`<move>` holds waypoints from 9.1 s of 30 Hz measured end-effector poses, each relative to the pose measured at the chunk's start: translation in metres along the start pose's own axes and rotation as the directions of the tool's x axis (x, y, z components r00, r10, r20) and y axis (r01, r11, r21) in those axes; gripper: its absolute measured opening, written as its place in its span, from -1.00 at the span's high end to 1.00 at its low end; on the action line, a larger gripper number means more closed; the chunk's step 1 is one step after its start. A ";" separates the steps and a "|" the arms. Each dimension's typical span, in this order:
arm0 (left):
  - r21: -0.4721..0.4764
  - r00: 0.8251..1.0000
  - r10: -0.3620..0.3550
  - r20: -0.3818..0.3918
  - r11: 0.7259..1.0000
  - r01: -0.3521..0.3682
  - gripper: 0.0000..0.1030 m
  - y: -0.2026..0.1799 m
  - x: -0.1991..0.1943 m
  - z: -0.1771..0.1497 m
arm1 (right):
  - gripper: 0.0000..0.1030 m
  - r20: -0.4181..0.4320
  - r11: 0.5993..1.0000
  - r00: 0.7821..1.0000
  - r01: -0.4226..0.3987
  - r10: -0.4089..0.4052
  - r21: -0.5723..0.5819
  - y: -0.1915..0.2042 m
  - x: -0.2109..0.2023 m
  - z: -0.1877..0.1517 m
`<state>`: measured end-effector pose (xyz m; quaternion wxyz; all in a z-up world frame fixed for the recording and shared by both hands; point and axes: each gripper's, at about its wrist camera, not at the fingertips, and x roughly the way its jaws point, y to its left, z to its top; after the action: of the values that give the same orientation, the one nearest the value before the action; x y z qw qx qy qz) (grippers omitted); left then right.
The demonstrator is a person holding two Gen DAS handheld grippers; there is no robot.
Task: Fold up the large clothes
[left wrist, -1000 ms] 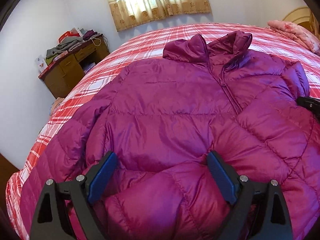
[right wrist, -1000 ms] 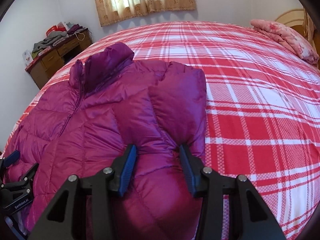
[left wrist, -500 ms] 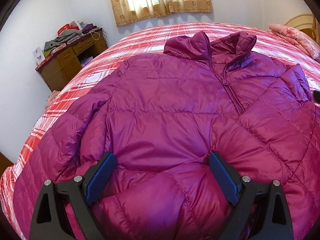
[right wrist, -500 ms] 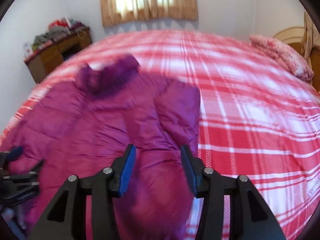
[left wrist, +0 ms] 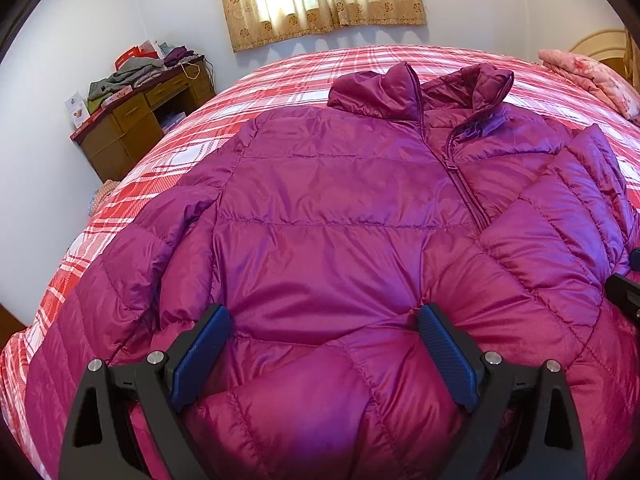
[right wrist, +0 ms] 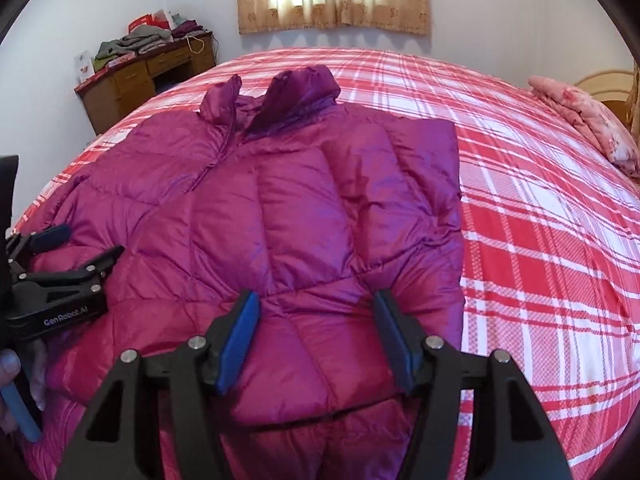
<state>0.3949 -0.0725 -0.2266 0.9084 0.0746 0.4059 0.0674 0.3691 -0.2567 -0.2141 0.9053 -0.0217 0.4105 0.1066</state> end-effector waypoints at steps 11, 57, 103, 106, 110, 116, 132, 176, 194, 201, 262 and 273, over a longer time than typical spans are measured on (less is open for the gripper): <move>0.004 1.000 0.006 0.001 1.000 -0.006 -0.87 -0.001 0.000 -0.001 | -0.23 -0.012 1.000 1.000 0.019 -0.019 -0.015 0.005 0.000 -0.003; -0.176 0.986 0.157 -0.055 0.971 -0.164 -0.87 0.266 -0.091 -0.099 | -0.53 0.022 0.996 1.000 0.002 -0.004 0.094 -0.012 -0.086 -0.070; 0.262 0.903 -0.155 0.401 0.964 0.049 -0.67 -0.048 -0.191 -0.007 | -0.54 0.126 0.981 0.991 0.015 -0.039 0.192 -0.043 -0.119 -0.090; 0.263 0.894 -0.186 0.408 0.962 0.080 -0.70 -0.041 -0.196 -0.009 | -0.54 0.114 0.981 0.993 0.015 -0.037 0.192 -0.046 -0.117 -0.090; 0.207 0.893 -0.152 0.425 0.976 0.067 -0.73 -0.008 -0.196 -0.013 | -0.54 0.104 0.984 0.994 -0.004 -0.014 0.176 -0.043 -0.116 -0.084; 0.091 0.954 0.083 0.287 0.989 -0.113 -0.77 0.055 -0.132 -0.027 | -0.60 0.092 0.990 0.995 -0.057 0.046 0.125 -0.025 -0.109 -0.056; -0.103 0.987 0.160 0.011 0.982 -0.159 -0.77 0.130 -0.034 -0.064 | 0.62 -0.070 0.962 0.964 -0.249 0.257 0.111 0.027 -0.033 -0.011; -0.160 0.998 0.022 -0.051 0.987 -0.030 -0.83 0.073 0.054 0.042 | 0.55 0.023 0.989 0.992 -0.125 0.123 0.075 0.044 0.000 0.001; -0.173 0.997 0.001 0.078 0.985 0.013 -0.88 0.095 -0.011 0.084 | 0.53 0.111 0.988 0.984 -0.144 0.137 0.057 0.029 -0.037 0.024; -0.182 0.998 -0.026 0.051 0.983 0.035 -0.88 0.074 0.024 0.122 | 0.49 0.171 0.987 0.982 0.051 -0.077 0.151 -0.035 -0.022 0.079; -0.155 0.992 -0.112 -0.063 0.983 0.101 -0.98 0.046 0.105 0.249 | -0.73 0.043 0.994 0.998 -0.042 0.038 0.099 -0.032 0.048 0.199; -0.076 0.984 -0.129 -0.125 0.990 0.120 -0.98 0.018 0.155 0.243 | -0.70 -0.110 0.998 0.994 0.012 -0.006 0.060 -0.029 0.110 0.211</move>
<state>0.6778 -0.0463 -0.1762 0.8847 0.0133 0.4652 0.0288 0.6019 -0.2391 -0.1581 0.8821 -0.0021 0.4626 0.0886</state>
